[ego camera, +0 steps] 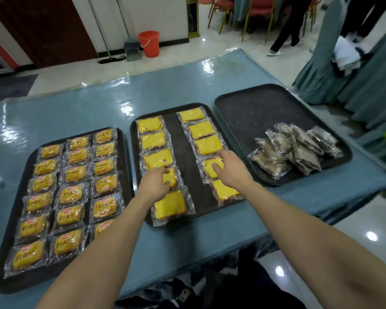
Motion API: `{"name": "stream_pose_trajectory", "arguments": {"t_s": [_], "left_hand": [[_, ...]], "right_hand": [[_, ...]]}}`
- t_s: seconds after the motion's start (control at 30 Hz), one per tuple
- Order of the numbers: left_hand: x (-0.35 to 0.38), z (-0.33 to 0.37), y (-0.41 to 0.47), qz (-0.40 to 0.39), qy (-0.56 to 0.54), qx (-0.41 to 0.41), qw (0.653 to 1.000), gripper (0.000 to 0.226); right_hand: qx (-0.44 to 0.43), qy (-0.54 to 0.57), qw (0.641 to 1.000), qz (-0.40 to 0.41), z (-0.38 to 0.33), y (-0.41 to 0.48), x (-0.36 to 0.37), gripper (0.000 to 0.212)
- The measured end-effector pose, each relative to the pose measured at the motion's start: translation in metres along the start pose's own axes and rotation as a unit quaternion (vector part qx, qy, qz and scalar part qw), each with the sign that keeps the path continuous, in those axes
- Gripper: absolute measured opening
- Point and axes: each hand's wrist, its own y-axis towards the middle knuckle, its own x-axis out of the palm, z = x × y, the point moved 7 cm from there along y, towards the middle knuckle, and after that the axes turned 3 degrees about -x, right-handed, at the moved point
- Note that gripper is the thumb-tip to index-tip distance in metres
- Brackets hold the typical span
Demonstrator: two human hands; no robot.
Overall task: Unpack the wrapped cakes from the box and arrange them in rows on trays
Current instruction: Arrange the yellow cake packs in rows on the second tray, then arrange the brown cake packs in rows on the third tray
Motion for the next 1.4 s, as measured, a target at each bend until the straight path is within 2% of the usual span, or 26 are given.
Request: {"name": "stream_pose_trajectory", "arguments": {"t_s": [0.13, 0.27, 0.5, 0.67, 0.73, 0.9, 1.0, 1.17, 1.3, 1.4], "left_hand": [[-0.008, 0.079, 0.036, 0.025, -0.018, 0.048, 0.998, 0.041], [0.011, 0.157, 0.077, 0.026, -0.051, 0.053, 0.997, 0.040], [0.072, 0.293, 0.121, -0.021, -0.076, 0.040, 0.996, 0.035], [0.097, 0.357, 0.145, -0.048, -0.095, 0.048, 0.993, 0.035], [0.103, 0.371, 0.153, -0.056, -0.095, 0.045, 0.993, 0.036], [0.113, 0.389, 0.172, -0.059, -0.094, 0.051, 0.993, 0.040], [0.122, 0.398, 0.186, -0.069, -0.098, 0.055, 0.991, 0.040], [0.141, 0.398, 0.201, -0.088, -0.099, 0.033, 0.991, 0.041], [0.141, 0.390, 0.208, -0.069, -0.155, -0.022, 0.985, 0.040], [0.135, 0.377, 0.211, -0.036, -0.185, -0.064, 0.980, 0.039]], "right_hand": [[-0.014, -0.009, 1.000, 0.014, 0.038, 0.033, -0.045, 0.052], [-0.032, -0.024, 0.999, 0.023, 0.095, 0.072, -0.091, 0.049], [-0.036, -0.026, 0.999, 0.018, 0.216, 0.116, -0.173, 0.043], [0.010, -0.047, 0.999, -0.006, 0.290, 0.129, -0.211, 0.045], [0.025, -0.056, 0.997, -0.049, 0.305, 0.128, -0.211, 0.058], [0.019, -0.108, 0.966, -0.235, 0.312, 0.119, -0.178, 0.131], [0.017, -0.113, 0.958, -0.264, 0.321, 0.118, -0.167, 0.158], [0.029, -0.119, 0.954, -0.273, 0.333, 0.131, -0.167, 0.161], [0.090, -0.062, 0.970, -0.218, 0.334, 0.158, -0.171, 0.158], [0.141, 0.008, 0.976, -0.164, 0.333, 0.195, -0.170, 0.147]]}}
